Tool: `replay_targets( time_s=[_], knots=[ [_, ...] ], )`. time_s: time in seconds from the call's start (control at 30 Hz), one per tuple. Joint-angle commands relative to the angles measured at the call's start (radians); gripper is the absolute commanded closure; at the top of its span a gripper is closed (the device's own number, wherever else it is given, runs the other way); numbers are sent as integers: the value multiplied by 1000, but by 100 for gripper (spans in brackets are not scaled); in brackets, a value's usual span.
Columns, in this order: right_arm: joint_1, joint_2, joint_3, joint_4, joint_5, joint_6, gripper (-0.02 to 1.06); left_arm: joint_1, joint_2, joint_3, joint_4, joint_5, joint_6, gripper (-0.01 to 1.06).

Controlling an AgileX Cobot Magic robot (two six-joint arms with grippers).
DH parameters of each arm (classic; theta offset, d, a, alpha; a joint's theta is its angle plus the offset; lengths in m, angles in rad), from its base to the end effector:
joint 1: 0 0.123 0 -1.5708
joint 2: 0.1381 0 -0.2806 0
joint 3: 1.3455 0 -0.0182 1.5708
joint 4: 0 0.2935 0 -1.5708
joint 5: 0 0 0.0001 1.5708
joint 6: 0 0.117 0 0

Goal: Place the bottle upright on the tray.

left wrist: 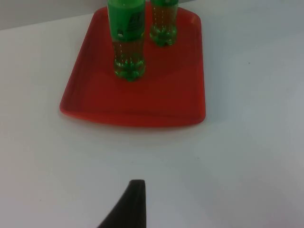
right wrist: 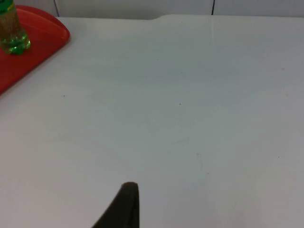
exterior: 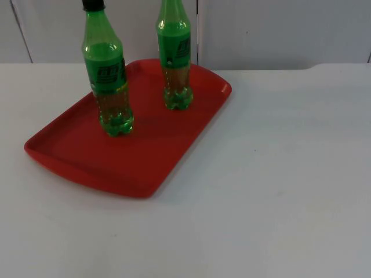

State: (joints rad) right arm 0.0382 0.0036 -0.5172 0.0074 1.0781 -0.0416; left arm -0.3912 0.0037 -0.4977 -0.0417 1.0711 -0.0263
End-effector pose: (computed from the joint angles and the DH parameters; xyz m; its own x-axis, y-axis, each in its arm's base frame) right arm 0.0578 0.0030 0.2897 -0.4570 -0.0556 -0.8877 -0.0614 0.9976 -0.0308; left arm 0.0545 -0.0271 0.2839 -0.4532 0.1369 -0.8808 0.3903 0.9188 -0.0580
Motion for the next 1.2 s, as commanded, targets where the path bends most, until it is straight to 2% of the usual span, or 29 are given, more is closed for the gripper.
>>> replay_targets(
  time_s=[0.0,0.93,1.17],
  knots=[
    [-6,-4,1,0,-1,4,-1,-7,-4,5,-7,1,-5,0],
    [-6,-4,1,0,-1,4,-1,-7,-4,5,-7,1,-5,0],
    [-6,-4,1,0,-1,4,-1,60,-4,5,-7,1,-5,0]
  ],
)
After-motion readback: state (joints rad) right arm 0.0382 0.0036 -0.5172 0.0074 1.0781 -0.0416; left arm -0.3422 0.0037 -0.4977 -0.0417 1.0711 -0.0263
